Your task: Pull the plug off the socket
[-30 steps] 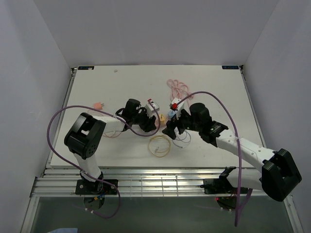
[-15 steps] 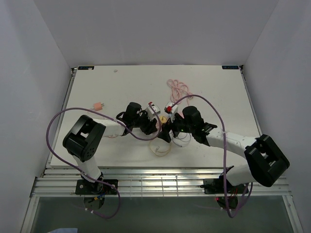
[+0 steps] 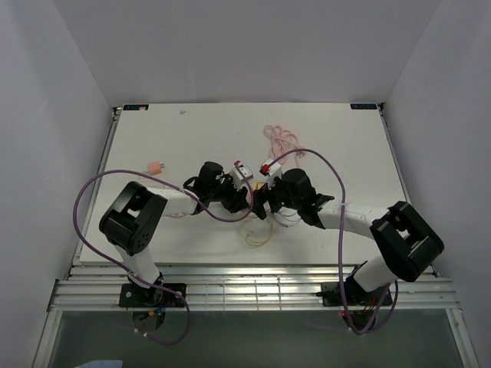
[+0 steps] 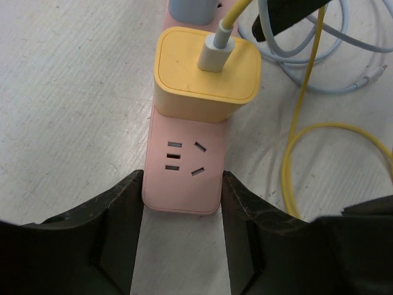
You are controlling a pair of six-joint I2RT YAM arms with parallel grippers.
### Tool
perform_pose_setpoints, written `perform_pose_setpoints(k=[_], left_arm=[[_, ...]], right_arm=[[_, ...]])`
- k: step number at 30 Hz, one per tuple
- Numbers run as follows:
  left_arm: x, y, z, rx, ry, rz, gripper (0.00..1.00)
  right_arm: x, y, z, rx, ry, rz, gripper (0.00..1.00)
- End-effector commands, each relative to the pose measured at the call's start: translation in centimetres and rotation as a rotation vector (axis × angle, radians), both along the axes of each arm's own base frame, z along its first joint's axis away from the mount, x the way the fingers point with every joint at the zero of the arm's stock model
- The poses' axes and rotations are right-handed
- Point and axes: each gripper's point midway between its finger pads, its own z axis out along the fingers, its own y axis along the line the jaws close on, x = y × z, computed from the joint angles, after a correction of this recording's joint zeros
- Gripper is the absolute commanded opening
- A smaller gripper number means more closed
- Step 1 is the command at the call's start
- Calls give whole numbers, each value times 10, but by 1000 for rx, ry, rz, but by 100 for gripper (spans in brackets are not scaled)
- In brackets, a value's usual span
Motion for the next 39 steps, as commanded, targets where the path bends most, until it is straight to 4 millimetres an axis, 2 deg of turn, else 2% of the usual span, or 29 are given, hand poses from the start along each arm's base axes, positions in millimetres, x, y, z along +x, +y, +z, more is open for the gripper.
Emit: perform_pose_setpoints(k=[1,8,19,31,39], left_arm=[[-21,-12,-1,-35,57,-79,2],[-21,-13,-3,-35,64,-82,1],[-20,-15,-5,-35,76,-79,0],[-21,-16,-3,-45,81,-87,0],[-22,-16,-4,-46,86,-87,0]], right_arm=[[29,1,24,52,-128,-100,92],[42,-6,23,35,-185,-155,77],[54,-4,12,17,-253,-248,62],[54,15,6,72,-306,-250,57],[64,8,-1,70,-314,-359,47]])
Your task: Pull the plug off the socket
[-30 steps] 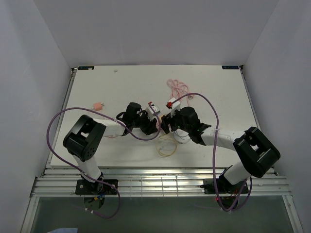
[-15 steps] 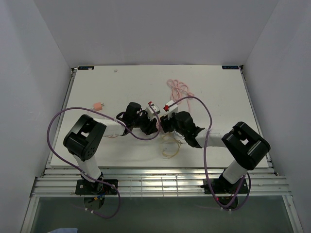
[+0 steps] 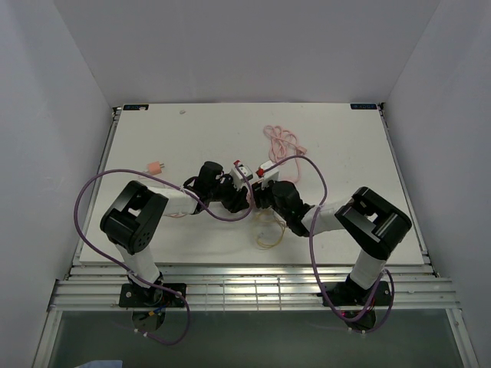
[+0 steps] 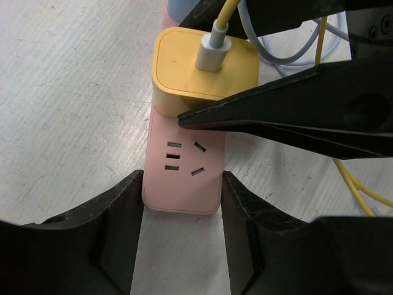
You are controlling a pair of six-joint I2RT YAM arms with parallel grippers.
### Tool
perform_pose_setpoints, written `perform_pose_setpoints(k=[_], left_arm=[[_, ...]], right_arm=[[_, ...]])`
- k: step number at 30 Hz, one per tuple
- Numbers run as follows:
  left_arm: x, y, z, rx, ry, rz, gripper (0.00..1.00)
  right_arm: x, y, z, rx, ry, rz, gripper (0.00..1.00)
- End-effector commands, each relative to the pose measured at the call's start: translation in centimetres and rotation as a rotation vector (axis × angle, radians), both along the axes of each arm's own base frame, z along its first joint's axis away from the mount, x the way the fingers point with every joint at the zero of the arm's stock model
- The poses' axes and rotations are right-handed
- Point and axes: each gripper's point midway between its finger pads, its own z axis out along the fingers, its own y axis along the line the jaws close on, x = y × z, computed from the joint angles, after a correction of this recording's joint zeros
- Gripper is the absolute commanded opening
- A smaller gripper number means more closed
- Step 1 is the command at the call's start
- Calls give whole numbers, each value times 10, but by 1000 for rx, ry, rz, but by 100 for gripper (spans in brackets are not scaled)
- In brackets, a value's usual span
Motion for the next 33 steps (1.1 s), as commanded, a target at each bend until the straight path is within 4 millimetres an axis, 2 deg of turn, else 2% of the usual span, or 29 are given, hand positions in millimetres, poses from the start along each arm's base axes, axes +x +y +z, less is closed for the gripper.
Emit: perform_pose_setpoints(k=[1,11,16,17,22,29,33], left_arm=[[-20,-14,-3,-28,65,-81,0],[-22,-17,-7,-33,89,-87,0],[-21,-17,-8,-34,93,-86,0],[-21,-18,-10,-34,98,-87,0],[-22,-18,-13,-29,109,-85,0],[-22,-14,-23,-1,139,-70,0],[-20,-13,-26,12,144,-59,0]], right_arm=[[11,0,14,58,-57,-74,47],[8,5,-1,26,-44,-65,44],[9,5,-2,22,-49,-67,35],[9,4,0,24,-55,-69,33],[11,5,19,39,-95,-62,8],[8,15,66,139,-165,-10,8],[1,22,80,195,-166,40,8]])
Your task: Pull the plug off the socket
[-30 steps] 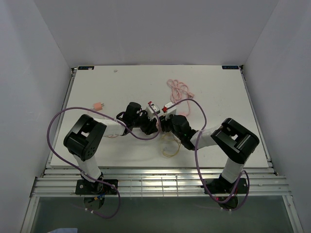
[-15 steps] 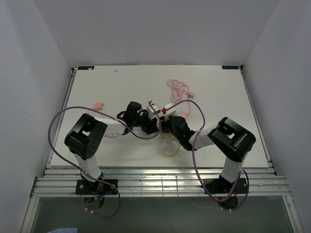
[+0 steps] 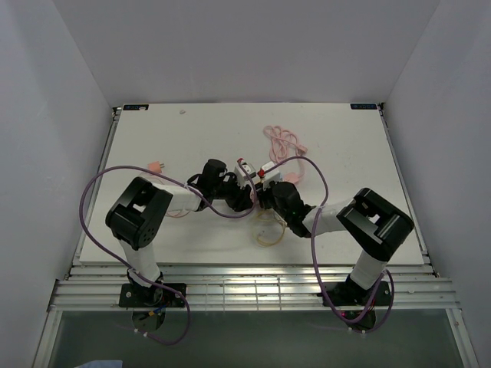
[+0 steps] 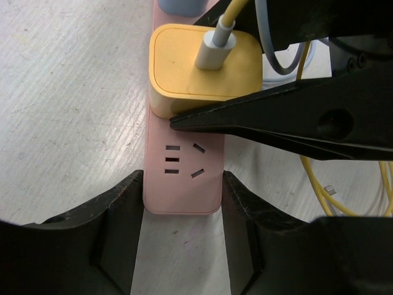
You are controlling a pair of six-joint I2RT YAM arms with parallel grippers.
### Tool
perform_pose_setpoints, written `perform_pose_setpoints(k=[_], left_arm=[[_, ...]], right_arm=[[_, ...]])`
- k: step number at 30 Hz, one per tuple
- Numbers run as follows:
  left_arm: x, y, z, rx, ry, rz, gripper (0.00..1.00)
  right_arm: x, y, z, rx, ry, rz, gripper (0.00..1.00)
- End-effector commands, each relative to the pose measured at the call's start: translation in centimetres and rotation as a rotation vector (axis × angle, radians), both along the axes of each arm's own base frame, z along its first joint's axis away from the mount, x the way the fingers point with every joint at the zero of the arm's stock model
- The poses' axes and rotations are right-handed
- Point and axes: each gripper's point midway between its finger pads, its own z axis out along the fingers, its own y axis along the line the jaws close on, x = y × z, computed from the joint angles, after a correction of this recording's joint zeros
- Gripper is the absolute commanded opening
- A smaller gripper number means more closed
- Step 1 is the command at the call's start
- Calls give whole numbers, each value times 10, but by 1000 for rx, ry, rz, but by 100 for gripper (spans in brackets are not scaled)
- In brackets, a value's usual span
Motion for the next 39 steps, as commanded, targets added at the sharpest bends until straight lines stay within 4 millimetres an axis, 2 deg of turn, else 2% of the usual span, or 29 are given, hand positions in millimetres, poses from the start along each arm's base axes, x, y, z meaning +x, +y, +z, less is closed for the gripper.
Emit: perform_pose_setpoints(k=[1,7,17,21,28,34,38,39], left_arm=[[-20,2,-28,64,100,-21,0],[-18,3,-30,75,105,-13,0],[-15,5,-33,99,114,0,0],[-15,5,-32,98,113,-2,0],[-14,4,-32,99,113,-1,0],[-14,5,-34,105,112,5,0],[-12,5,-34,109,110,9,0],[-12,5,-35,109,113,10,0]], right_arm=[[-3,34,85,242,-149,109,8],[-8,35,78,271,-103,142,8],[-7,23,60,332,2,138,8],[-17,21,52,379,57,200,8],[-26,17,56,454,73,251,8],[-25,16,67,470,55,265,8],[-25,14,70,423,25,269,8],[-18,9,59,343,17,223,8]])
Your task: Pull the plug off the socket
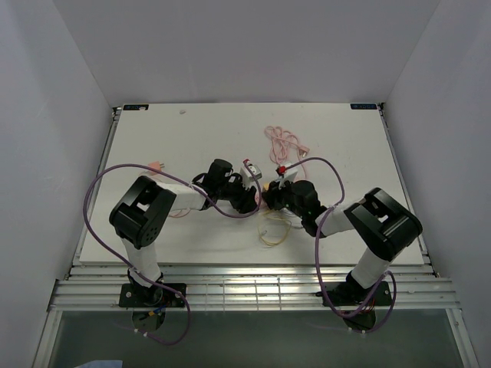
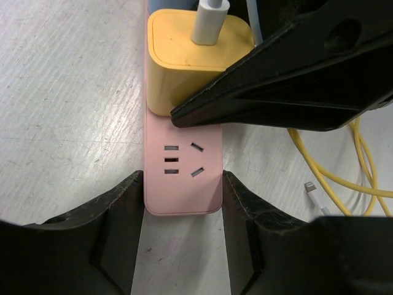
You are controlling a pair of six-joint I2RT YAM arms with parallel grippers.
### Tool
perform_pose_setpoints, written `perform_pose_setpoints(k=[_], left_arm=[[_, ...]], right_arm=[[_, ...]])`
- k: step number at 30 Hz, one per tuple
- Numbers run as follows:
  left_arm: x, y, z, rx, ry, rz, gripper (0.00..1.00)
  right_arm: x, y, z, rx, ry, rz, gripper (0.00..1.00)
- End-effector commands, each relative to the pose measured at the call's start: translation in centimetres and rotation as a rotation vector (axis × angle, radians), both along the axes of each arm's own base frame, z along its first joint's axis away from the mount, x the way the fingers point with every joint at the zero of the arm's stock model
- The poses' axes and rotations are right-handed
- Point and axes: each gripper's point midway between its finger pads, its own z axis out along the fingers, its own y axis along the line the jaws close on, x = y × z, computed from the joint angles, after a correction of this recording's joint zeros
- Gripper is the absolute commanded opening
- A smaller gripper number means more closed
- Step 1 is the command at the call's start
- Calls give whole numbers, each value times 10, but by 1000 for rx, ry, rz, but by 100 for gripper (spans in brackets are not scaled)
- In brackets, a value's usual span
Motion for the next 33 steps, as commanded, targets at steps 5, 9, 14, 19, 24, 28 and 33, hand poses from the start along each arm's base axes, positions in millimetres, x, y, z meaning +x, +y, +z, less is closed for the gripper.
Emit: perform_pose_setpoints(k=[5,9,14,19,24,28,33], left_arm=[[-4,17,-31,97,68,28,0],[-4,16,-31,95,70,24,0],[-3,15,-29,93,69,27,0],[-4,15,-26,88,64,24,0],[-3,15,-25,90,61,28,0],[-2,15,-25,88,62,29,0],[-2,15,-26,91,63,34,0]], right_arm=[[0,17,57,-47,-217,64,8],[5,9,45,-245,-299,64,8],[0,8,25,-389,-327,102,8],[-2,6,8,-524,-353,118,8],[-5,10,5,-582,-393,152,8],[-8,10,2,-609,-408,162,8],[-16,13,8,-478,-338,165,8]])
